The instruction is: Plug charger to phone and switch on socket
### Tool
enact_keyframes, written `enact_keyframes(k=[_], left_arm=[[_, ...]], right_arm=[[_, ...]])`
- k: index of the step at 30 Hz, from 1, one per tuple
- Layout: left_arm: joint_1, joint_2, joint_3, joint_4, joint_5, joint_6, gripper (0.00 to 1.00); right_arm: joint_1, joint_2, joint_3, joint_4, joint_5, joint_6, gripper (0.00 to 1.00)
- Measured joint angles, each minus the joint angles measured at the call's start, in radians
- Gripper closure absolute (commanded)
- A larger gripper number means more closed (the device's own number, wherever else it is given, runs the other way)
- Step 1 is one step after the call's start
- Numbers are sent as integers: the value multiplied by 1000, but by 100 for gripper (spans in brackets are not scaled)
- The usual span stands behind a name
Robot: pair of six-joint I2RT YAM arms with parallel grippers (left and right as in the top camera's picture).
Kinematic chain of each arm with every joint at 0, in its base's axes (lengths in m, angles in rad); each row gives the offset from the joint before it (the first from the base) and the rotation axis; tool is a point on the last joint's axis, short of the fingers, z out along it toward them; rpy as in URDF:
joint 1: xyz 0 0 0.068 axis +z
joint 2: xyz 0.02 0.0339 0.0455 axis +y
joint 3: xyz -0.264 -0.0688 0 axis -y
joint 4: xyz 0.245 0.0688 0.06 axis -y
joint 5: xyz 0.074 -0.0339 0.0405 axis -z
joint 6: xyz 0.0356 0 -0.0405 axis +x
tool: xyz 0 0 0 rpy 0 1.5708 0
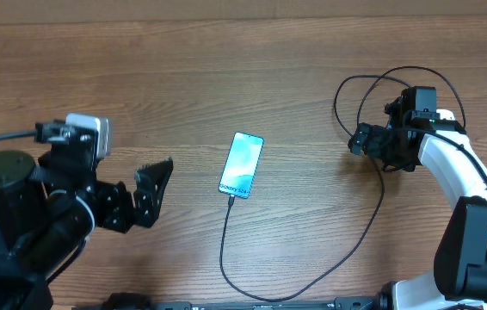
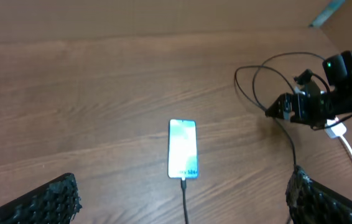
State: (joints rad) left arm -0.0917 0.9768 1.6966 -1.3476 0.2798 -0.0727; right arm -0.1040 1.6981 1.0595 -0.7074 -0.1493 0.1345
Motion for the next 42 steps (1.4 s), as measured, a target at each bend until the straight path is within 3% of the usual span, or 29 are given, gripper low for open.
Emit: enact_keyframes(k=[14,26,35,42], left_arm=[[0,-17,-29,-43,0,0,0],[0,-396,-304,-31,0,0,0],[0,-682,-588,133,-13,0,0],[0,-837,-749,392,-24,0,0]], right_arm=[[0,0,0,0,0,0,0],[0,0,0,0,0,0,0],[0,0,-1,0,0,0,0],[0,0,-1,0,-1,0,0]])
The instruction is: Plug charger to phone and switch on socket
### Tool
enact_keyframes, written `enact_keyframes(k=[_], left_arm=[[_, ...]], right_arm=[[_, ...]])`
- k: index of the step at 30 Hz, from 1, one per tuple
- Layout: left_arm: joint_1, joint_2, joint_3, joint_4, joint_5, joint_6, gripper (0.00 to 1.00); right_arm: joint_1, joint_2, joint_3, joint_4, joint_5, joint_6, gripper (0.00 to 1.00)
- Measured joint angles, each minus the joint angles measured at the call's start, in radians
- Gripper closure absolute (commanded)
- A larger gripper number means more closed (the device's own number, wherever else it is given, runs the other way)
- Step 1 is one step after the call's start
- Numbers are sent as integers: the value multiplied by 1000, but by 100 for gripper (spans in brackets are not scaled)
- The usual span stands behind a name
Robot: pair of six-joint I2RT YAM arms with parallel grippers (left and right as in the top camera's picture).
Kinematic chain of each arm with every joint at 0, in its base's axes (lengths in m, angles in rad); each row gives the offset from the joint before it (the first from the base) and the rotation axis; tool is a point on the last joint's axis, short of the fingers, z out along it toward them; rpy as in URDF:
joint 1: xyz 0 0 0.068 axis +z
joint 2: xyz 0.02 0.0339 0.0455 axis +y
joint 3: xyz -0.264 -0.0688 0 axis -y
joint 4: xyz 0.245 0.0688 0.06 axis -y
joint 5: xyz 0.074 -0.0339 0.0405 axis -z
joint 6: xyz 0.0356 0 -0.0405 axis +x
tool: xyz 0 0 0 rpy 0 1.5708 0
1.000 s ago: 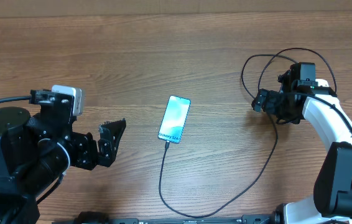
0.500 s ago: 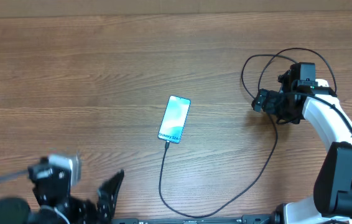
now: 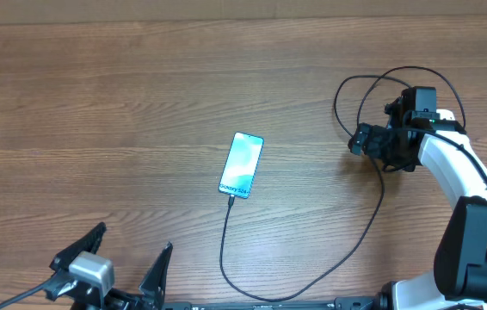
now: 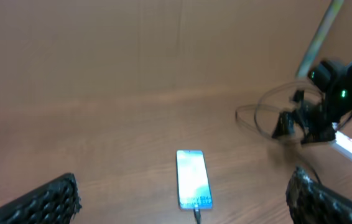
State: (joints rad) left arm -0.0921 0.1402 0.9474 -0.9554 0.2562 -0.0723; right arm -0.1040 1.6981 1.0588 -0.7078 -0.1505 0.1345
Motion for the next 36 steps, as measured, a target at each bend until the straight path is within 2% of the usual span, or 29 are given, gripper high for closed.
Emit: enact_keyframes(k=[10,19,22,27,36], left_arm=[[1,-123,-198,515,-40,0,0],[1,-124,-452,1137,-82,0,0],[1,-124,-552,1288,-87,0,0],[1,-124,-700,1392,-89,0,0],[1,-124,-866,1398,-122,0,0]], right_arm=[[0,0,0,0,0,0,0],[0,0,0,0,1,0,0],[0,0,0,0,1,0,0],[0,0,0,0,1,0,0],[0,0,0,0,1,0,0]])
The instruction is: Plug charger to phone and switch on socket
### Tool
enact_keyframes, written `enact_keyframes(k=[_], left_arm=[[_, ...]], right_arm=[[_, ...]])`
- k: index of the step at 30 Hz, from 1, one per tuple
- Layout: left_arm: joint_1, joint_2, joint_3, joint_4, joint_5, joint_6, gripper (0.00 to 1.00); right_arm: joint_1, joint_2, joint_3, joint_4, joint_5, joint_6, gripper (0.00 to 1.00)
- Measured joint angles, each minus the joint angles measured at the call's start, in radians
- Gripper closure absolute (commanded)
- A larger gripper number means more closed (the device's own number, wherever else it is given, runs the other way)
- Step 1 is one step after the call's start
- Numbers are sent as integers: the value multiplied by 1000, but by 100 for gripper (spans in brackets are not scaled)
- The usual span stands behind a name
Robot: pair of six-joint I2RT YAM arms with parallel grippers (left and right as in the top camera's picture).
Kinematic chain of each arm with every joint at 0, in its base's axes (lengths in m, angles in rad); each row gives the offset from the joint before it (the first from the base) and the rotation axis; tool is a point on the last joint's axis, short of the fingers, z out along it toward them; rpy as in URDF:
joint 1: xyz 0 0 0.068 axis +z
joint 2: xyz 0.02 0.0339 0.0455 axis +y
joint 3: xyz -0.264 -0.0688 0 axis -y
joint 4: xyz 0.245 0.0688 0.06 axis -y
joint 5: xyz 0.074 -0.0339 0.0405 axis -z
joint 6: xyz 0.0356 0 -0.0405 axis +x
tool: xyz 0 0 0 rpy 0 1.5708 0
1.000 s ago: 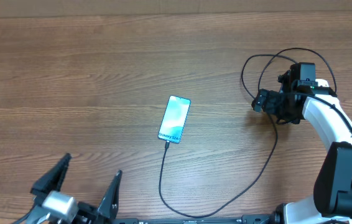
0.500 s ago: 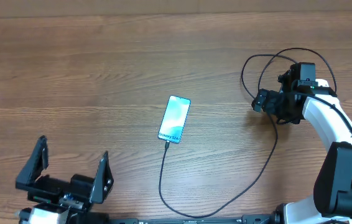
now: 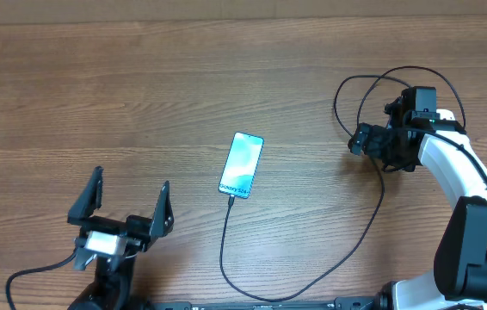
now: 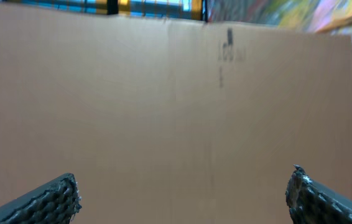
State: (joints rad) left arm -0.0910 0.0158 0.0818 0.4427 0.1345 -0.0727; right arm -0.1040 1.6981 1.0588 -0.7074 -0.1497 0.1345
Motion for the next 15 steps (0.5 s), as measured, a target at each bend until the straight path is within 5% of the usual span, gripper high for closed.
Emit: enact_keyframes(k=[15], left_arm=[[0,-1,-74,-246,-84,0,0]], right_arm=[[0,0,0,0,0,0,0]])
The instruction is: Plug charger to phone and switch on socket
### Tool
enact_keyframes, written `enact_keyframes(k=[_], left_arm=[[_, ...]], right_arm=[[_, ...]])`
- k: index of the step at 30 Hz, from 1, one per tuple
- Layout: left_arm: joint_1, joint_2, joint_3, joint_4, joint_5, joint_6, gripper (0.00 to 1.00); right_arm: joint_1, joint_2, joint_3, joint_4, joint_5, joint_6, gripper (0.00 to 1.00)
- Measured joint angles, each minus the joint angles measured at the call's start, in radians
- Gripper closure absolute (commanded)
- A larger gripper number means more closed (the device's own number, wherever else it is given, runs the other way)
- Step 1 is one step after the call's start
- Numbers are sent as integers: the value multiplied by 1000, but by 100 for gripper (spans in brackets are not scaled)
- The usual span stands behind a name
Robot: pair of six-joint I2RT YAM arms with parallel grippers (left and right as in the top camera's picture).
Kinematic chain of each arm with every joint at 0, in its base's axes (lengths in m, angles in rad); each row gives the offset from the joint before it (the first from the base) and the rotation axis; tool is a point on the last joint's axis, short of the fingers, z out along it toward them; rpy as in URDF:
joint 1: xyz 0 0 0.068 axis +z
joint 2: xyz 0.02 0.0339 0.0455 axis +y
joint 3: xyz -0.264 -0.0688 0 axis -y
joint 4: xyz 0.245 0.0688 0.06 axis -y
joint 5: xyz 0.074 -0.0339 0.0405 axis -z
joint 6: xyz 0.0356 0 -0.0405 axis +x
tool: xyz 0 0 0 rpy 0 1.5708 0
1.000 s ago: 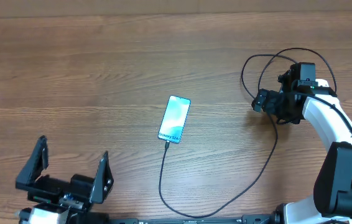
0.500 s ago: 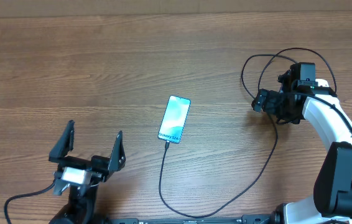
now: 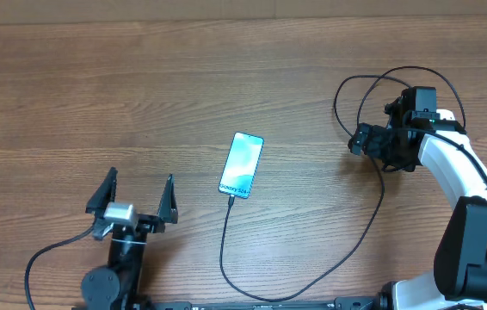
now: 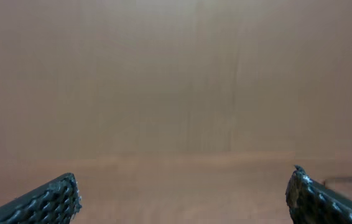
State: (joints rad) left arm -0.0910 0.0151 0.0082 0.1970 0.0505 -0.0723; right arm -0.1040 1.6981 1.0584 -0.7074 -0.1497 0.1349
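The phone (image 3: 242, 164) lies face up mid-table with its screen lit. A black charger cable (image 3: 226, 250) is plugged into its near end; it curves along the front edge and up to loops (image 3: 372, 86) at the right. There my right gripper (image 3: 360, 140) rests on a dark socket piece (image 3: 354, 145), and its jaws merge with that piece. My left gripper (image 3: 138, 193) stands open near the front edge, left of the phone, with nothing in it. In the left wrist view its fingertips (image 4: 58, 198) frame bare table and wall, and the phone is out of view.
A cardboard wall (image 4: 176, 74) runs along the far side of the wooden table (image 3: 140, 86). My right arm's white link (image 3: 450, 159) reaches in from the right edge. A bit of cable shows at the right of the left wrist view.
My left gripper has shifted slightly right near the front edge. Its camera now points lower, showing a strip of table under the wall. Phone, cable and right arm have not moved.
My left gripper was open just left of the phone, facing it. Then it was at the table's front edge, still seeing the phone. Later it looked only at the cardboard wall, as now. The phone stayed lit with the cable in, and the right gripper stayed at the socket.
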Motion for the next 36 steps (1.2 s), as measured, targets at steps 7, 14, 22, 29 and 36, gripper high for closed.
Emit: enact_keyframes(k=[7,14,22,29,36], left_arm=[[0,0,0,-266,-26,0,0],[0,0,0,-272,-33,0,0],[0,0,0,-272,-33,0,0],[0,0,0,-272,-33,0,0],[0,0,0,-272,-33,0,0]], right_arm=[[0,0,0,0,0,-1,0],[0,0,0,0,0,0,0],[0,0,0,0,0,0,0],[0,0,0,0,0,0,0],[0,0,0,0,0,0,0]])
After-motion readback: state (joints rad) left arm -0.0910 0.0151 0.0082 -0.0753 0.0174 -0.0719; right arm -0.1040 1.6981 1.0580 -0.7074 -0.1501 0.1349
